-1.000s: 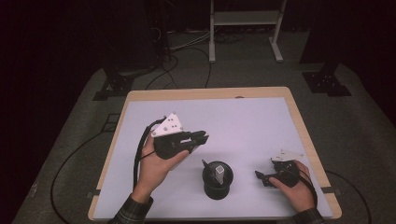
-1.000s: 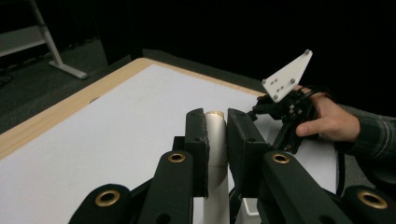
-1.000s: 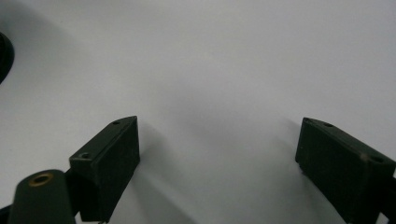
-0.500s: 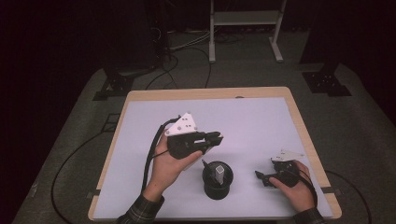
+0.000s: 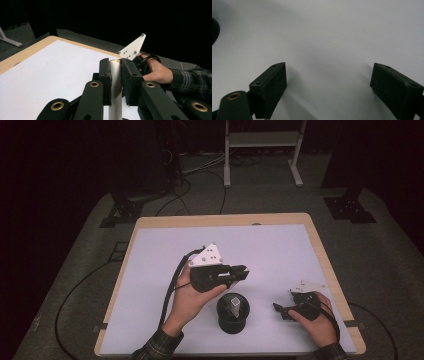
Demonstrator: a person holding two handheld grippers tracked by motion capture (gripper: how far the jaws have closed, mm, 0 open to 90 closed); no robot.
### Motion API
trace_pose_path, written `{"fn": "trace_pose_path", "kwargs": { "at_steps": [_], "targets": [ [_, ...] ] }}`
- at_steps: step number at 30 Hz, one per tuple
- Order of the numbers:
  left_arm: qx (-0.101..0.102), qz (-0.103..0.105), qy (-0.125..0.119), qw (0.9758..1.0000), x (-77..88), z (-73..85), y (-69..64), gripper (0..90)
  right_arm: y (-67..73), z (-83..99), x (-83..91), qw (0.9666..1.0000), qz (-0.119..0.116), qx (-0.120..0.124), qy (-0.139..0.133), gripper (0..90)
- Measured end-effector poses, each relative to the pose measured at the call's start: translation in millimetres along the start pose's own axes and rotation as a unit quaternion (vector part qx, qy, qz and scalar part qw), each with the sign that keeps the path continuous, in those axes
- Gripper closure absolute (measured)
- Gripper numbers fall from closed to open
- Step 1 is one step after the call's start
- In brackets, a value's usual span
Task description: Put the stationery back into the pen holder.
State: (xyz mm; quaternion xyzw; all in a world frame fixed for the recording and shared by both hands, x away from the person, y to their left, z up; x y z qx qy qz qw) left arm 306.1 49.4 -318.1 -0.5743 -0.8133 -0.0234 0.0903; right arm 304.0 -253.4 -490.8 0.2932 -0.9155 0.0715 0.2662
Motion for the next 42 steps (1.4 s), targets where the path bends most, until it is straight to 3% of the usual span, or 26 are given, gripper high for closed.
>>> {"fn": "trace_pose_path", "kwargs": {
  "at_steps": [21,42],
  "targets": [
    [0.004,0.015,-0.002,0.9999,-14.0,0.6,-4.7,78.7,0.0,0.0,0.0,1.0000,0.000,0.000,0.000,12.4],
    [0.011,0.013,0.008,0.9998,-18.8,19.3,-5.6,78.5,0.0,0.0,0.0,1.0000,0.000,0.000,0.000,12.4]
  ]
}}
Point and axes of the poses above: each handheld gripper's, and its own axes: x roughly backward along the jaws, z roughly out of its underside, y roughly to its left, the point moved 1 cm from there along -x, roughly forward along the jaws, and after that the axes turned 11 degrees about -y, right-handed, at the moved point
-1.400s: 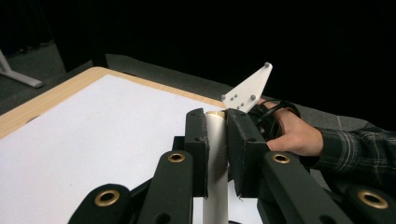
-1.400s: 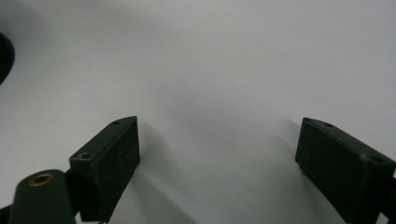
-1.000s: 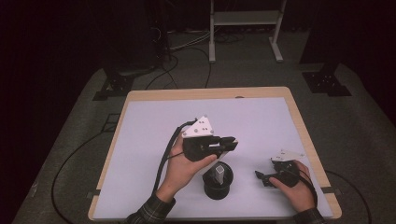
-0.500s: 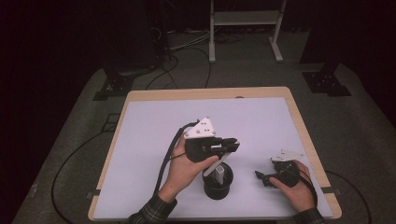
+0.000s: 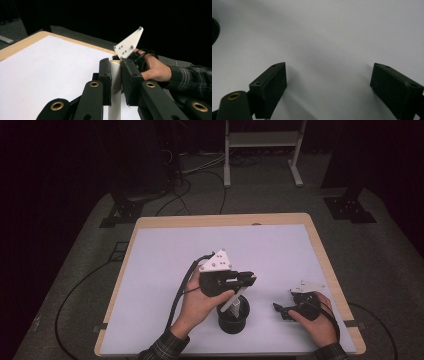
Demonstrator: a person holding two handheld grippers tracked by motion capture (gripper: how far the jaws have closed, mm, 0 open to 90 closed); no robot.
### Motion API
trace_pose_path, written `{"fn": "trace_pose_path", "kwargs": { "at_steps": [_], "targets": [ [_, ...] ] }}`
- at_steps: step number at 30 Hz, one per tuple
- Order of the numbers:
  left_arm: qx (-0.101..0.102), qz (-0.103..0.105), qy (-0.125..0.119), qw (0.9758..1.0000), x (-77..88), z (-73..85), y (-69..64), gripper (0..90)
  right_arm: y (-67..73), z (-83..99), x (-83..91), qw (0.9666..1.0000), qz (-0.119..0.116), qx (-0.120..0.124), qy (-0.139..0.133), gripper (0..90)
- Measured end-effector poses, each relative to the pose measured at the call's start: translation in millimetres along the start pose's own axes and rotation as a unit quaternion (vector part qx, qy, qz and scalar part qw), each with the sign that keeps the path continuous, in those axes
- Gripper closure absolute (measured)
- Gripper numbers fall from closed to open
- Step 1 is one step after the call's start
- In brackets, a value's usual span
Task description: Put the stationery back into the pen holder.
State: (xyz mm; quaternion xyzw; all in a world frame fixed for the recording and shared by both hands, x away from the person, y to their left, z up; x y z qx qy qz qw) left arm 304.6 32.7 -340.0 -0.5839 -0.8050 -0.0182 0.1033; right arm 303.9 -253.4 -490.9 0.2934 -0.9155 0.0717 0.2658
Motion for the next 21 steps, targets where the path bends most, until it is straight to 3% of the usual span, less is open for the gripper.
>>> {"fn": "trace_pose_path", "kwargs": {
  "at_steps": [21],
  "targets": [
    [0.009,0.005,0.049,0.9987,3.4,32.7,-5.1,78.4,0.0,0.0,0.0,1.0000,0.000,0.000,0.000,12.3]
  ]
}}
Point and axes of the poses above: each handheld gripper's, and its own axes: x roughly backward along the jaws, z roughly out of its underside, y roughly to its left, the point moved 1 cm from there along -x, roughly forward along the jaws, and after that the axes turned 11 degrees about -y, right-handed, at the moved point
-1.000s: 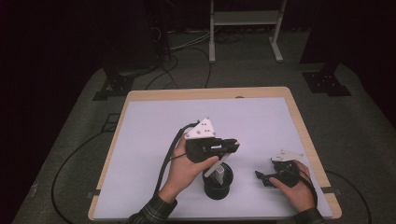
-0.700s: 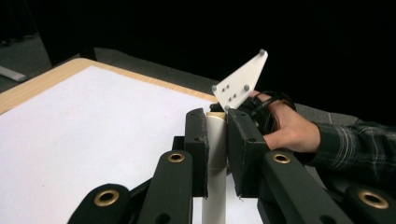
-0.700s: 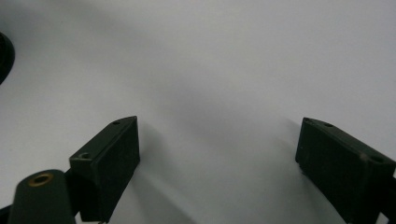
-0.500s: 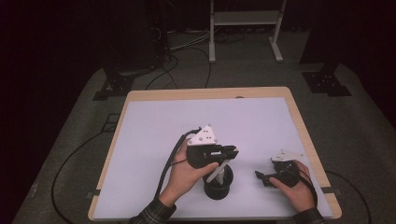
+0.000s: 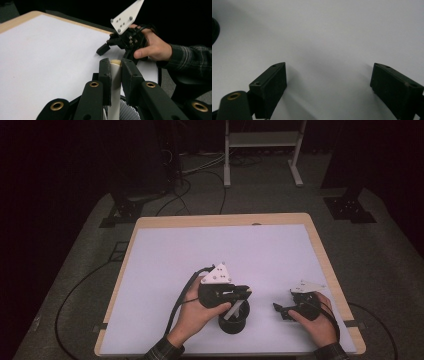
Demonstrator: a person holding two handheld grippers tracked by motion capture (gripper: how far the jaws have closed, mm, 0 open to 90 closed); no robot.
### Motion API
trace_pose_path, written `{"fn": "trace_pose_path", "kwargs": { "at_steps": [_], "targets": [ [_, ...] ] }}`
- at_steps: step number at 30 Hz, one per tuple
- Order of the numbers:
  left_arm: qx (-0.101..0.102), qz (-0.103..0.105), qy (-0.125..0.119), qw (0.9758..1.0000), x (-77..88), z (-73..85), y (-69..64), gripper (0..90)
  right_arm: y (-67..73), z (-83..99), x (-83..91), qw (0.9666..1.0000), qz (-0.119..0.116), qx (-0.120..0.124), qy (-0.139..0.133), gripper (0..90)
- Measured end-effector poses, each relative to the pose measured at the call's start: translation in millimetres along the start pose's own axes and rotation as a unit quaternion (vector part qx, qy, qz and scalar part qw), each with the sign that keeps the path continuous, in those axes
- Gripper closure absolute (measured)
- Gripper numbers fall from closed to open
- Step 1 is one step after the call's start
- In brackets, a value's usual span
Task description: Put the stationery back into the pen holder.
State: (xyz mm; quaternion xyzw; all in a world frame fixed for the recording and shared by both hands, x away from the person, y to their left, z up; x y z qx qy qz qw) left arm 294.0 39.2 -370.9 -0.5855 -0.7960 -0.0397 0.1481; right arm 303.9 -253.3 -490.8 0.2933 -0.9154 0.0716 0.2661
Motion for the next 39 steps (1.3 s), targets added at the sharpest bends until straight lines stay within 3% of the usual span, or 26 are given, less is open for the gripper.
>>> {"fn": "trace_pose_path", "kwargs": {
  "at_steps": [18,27,39],
  "targets": [
    [0.013,-0.001,0.028,0.9995,-6.1,16.7,2.8,77.6,0.0,0.0,0.0,1.0000,0.000,0.000,0.000,12.4],
    [0.010,-0.011,0.027,0.9995,-3.4,16.5,4.3,65.5,0.0,0.0,0.0,1.0000,0.000,0.000,0.000,12.4],
    [0.001,-0.028,0.020,0.9994,14.0,8.7,7.3,47.9,-0.1,-0.1,-0.1,1.0000,0.000,0.000,0.001,12.3]
  ]
}}
Point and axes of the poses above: each handheld gripper's, and its own axes: x roughly backward along the jaws, z roughly out of its underside, y roughly to its left, the point moved 1 cm from there along -x, roughly forward along the jaws, and after that the axes turned 11 degrees about -y, right-handed, at the moved point
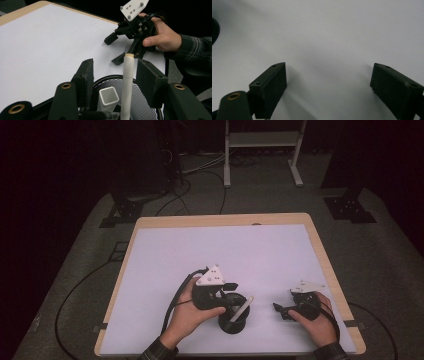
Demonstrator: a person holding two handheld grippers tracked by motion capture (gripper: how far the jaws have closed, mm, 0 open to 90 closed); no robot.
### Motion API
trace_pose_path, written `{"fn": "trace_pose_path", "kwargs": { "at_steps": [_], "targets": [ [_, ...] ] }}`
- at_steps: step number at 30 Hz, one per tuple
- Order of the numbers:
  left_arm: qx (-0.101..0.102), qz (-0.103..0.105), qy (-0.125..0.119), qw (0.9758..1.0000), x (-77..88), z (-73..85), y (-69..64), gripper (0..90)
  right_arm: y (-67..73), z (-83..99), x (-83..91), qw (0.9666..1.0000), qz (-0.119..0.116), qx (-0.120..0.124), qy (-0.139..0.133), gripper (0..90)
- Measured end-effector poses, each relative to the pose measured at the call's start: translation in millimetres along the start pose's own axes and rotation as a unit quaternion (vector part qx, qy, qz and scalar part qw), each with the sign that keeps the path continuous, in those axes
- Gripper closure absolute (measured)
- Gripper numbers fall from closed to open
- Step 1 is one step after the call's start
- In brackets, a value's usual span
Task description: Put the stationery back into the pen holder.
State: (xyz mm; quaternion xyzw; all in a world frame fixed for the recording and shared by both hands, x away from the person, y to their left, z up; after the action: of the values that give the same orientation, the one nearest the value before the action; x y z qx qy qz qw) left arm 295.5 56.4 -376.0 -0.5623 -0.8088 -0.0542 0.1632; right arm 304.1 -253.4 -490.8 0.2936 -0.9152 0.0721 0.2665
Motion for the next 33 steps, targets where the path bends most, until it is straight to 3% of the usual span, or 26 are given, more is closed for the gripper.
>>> {"fn": "trace_pose_path", "kwargs": {
  "at_steps": [10,21,33],
  "targets": [
    [-0.003,-0.020,-0.009,0.9998,21.5,-7.0,10.1,42.1,0.0,0.1,0.0,1.0000,0.000,0.001,0.000,12.3],
    [0.002,-0.057,0.002,0.9984,47.0,3.6,28.0,32.9,0.1,0.2,0.0,1.0000,0.001,0.001,0.000,12.3],
    [0.014,-0.108,0.009,0.9940,71.4,16.9,43.3,20.4,0.1,0.1,-0.1,1.0000,0.000,0.000,0.000,12.3]
  ]
}}
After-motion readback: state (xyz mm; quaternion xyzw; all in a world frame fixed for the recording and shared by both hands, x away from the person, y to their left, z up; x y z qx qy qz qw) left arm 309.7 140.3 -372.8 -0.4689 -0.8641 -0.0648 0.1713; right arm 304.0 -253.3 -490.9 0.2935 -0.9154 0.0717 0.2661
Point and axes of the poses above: each handheld gripper's, and its own axes: x roughly backward along the jaws, z roughly out of its underside, y roughly to its left, the point moved 1 cm from there along -x, roughly forward along the jaws, and after that the axes turned 11 degrees about -y, right-handed, at the moved point
